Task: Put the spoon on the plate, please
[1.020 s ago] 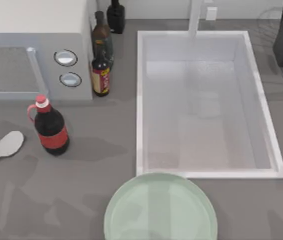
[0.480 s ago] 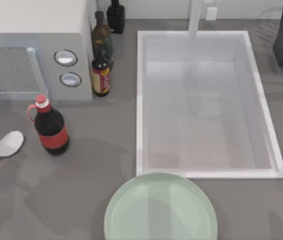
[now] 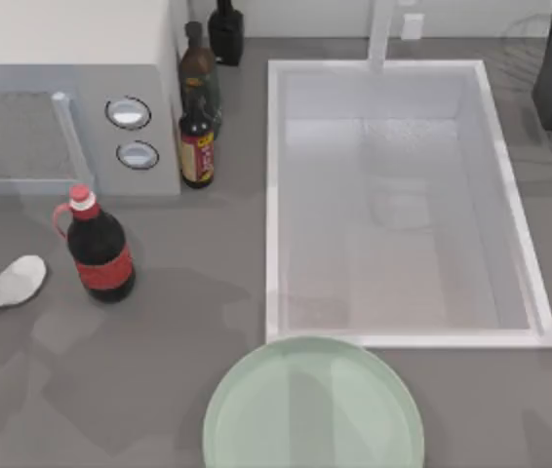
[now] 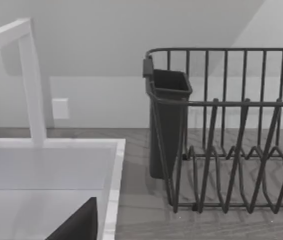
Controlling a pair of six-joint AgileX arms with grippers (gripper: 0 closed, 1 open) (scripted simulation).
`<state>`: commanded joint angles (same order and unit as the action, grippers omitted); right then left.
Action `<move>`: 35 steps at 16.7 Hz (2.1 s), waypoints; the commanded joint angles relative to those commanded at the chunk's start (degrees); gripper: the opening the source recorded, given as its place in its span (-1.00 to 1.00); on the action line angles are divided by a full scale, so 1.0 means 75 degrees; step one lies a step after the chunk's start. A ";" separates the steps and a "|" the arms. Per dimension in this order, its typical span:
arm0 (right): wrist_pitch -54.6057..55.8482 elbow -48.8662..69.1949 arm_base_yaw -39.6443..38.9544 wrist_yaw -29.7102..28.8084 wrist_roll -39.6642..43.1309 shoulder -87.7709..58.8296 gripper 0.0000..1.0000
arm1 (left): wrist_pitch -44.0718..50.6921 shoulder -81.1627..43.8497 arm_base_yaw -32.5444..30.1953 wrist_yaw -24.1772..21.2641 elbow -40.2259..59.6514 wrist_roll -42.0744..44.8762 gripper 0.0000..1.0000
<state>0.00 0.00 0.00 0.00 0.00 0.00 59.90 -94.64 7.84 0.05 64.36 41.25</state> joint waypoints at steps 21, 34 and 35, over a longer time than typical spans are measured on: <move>0.0000 0.0000 0.0000 0.0000 0.0000 0.0000 1.00 | -0.3132 -0.1461 0.0063 -0.0005 -0.1693 0.0056 0.25; 0.0000 0.0000 0.0000 0.0000 0.0000 0.0000 1.00 | -0.3132 -0.1461 0.0063 -0.0005 -0.1693 0.0056 -1.00; 0.0000 0.0000 0.0000 0.0000 0.0000 0.0000 1.00 | -0.3132 -0.1461 0.0063 -0.0005 -0.1693 0.0056 -1.00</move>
<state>0.00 0.00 0.00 0.00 0.00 0.00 36.41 -105.60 8.32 0.01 51.67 41.67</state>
